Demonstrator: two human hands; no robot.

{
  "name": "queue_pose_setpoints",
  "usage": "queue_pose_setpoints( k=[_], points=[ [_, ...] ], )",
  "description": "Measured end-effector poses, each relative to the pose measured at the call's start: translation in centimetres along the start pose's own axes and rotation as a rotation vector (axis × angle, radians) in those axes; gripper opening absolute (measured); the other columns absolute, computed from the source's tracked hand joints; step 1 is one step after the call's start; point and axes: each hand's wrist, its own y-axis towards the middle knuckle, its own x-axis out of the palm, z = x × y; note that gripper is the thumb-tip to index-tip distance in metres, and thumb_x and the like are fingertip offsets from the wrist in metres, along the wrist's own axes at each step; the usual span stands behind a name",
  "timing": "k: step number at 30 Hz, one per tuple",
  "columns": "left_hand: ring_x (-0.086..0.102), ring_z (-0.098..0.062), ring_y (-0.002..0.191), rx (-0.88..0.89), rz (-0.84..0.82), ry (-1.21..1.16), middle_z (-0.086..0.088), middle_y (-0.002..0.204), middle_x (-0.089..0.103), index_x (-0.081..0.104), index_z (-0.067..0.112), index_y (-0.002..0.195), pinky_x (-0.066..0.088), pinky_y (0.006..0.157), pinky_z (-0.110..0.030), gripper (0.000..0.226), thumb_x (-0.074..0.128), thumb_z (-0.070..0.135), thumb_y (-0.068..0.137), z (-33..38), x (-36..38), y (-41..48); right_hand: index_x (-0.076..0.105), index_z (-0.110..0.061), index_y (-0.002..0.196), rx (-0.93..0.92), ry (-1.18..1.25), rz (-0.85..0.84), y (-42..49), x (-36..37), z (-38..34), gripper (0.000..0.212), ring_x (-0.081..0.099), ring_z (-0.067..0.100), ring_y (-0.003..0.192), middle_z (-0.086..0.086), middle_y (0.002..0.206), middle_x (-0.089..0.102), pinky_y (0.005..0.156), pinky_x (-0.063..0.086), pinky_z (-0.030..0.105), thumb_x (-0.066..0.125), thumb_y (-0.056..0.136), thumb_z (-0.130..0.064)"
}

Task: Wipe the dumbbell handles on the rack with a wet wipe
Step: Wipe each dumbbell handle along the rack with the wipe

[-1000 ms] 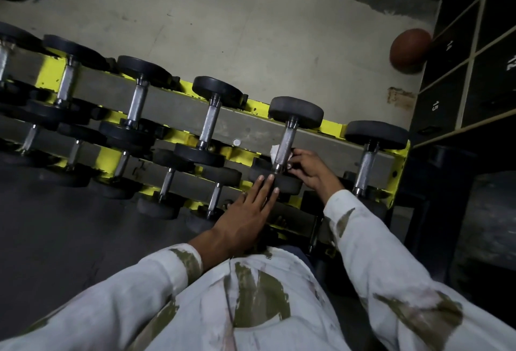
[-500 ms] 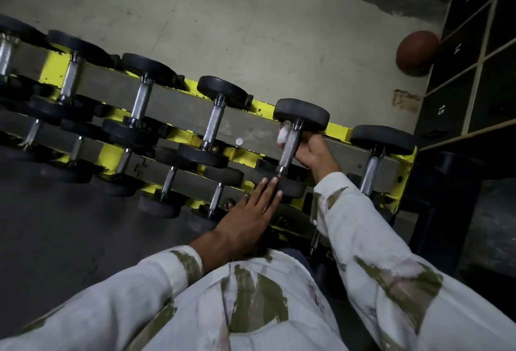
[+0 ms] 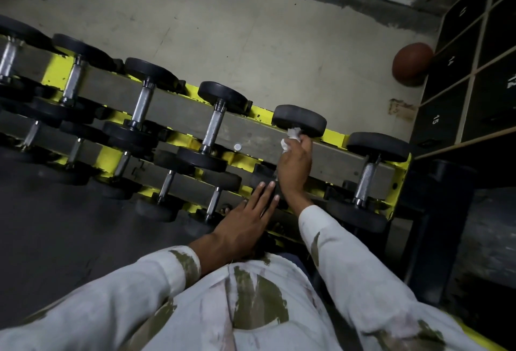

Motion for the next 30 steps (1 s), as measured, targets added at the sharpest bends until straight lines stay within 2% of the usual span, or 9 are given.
queue_pose_setpoints(
  k=[3,7,12,14,17,22,26,28,30],
  points=[
    [-0.028,-0.04,0.152,0.01,-0.017,0.013,-0.022,0.161,-0.037,-0.02,0.005,0.159,0.029,0.123,-0.048,0.101,0.059,0.02,0.097,0.2,-0.3,-0.2,0.061,-0.01,0.13,-0.19,-0.152,-0.175,0.1,-1.6,1.6,0.035,0.052,0.027,0.126,0.011,0.139,0.052,0.099,0.05,0.036,0.053,0.096,-0.005],
    [-0.028,-0.04,0.152,-0.01,-0.002,-0.005,-0.021,0.161,-0.038,-0.018,0.005,0.16,0.039,0.117,-0.048,0.097,0.056,0.014,0.097,0.8,-0.6,-0.1,0.065,-0.003,0.125,-0.72,-0.505,-0.319,2.2,-2.8,3.3,0.039,0.053,0.029,0.129,0.014,0.133,0.061,0.104,0.047,0.036,0.067,0.086,-0.001],
    [-0.028,-0.04,0.152,-0.027,-0.004,0.02,-0.022,0.161,-0.037,-0.019,0.005,0.16,0.035,0.119,-0.047,0.093,0.051,0.007,0.098,1.2,-0.9,-0.2,0.062,-0.016,0.12,-1.085,-0.722,-0.714,4.0,-4.1,2.5,0.028,0.06,0.027,0.111,0.007,0.116,0.067,0.084,0.056,0.039,0.056,0.093,-0.019],
    [-0.027,-0.04,0.152,-0.036,0.013,0.017,-0.022,0.161,-0.037,-0.018,0.004,0.16,0.039,0.116,-0.048,0.091,0.049,0.006,0.098,1.3,-0.6,-0.2,0.065,-0.02,0.117,-1.113,-0.769,-0.678,5.7,-4.6,1.7,0.026,0.062,0.025,0.105,0.002,0.109,0.069,0.088,0.05,0.035,0.061,0.092,-0.019],
    [-0.026,-0.041,0.153,-0.053,0.044,0.008,-0.022,0.161,-0.037,-0.015,0.004,0.161,0.046,0.109,-0.05,0.089,0.047,0.005,0.097,1.5,0.3,0.2,0.071,-0.017,0.107,-0.97,-0.825,-0.676,6.8,-4.6,0.7,0.025,0.062,0.028,0.108,0.005,0.11,0.069,0.093,0.046,0.037,0.058,0.087,-0.011],
    [-0.022,-0.044,0.153,-0.078,0.077,0.021,-0.025,0.162,-0.034,-0.011,0.002,0.161,0.047,0.108,-0.051,0.087,0.048,0.008,0.097,1.6,1.2,0.5,0.073,-0.017,0.099,-0.855,-0.883,-1.013,3.8,-2.5,-1.4,0.022,0.065,0.035,0.098,0.014,0.103,0.07,0.085,0.052,0.039,0.052,0.096,-0.024],
    [-0.022,-0.043,0.153,-0.091,0.072,0.021,-0.025,0.161,-0.034,-0.013,0.003,0.16,0.041,0.114,-0.048,0.09,0.052,0.018,0.099,1.8,1.3,0.4,0.074,-0.025,0.104,-0.904,-0.898,-0.925,4.1,-2.9,-1.9,0.023,0.052,0.038,0.105,0.013,0.11,0.059,0.091,0.041,0.041,0.052,0.097,-0.028],
    [-0.023,-0.043,0.153,-0.093,0.067,0.014,-0.025,0.161,-0.035,-0.015,0.003,0.159,0.039,0.117,-0.049,0.091,0.052,0.022,0.101,2.0,1.1,0.4,0.076,-0.022,0.097,-0.942,-0.784,-0.864,3.3,-3.5,-0.6,0.019,0.059,0.032,0.097,0.009,0.099,0.065,0.084,0.046,0.037,0.058,0.091,-0.02],
    [-0.023,-0.044,0.153,-0.081,0.067,0.019,-0.026,0.16,-0.034,-0.016,0.002,0.159,0.035,0.119,-0.05,0.09,0.051,0.022,0.102,1.9,1.1,0.4,0.075,-0.022,0.091,-0.832,-0.629,-0.819,2.5,-4.3,0.9,0.017,0.064,0.027,0.089,0.003,0.092,0.066,0.078,0.053,0.036,0.061,0.086,-0.015]
  ],
)
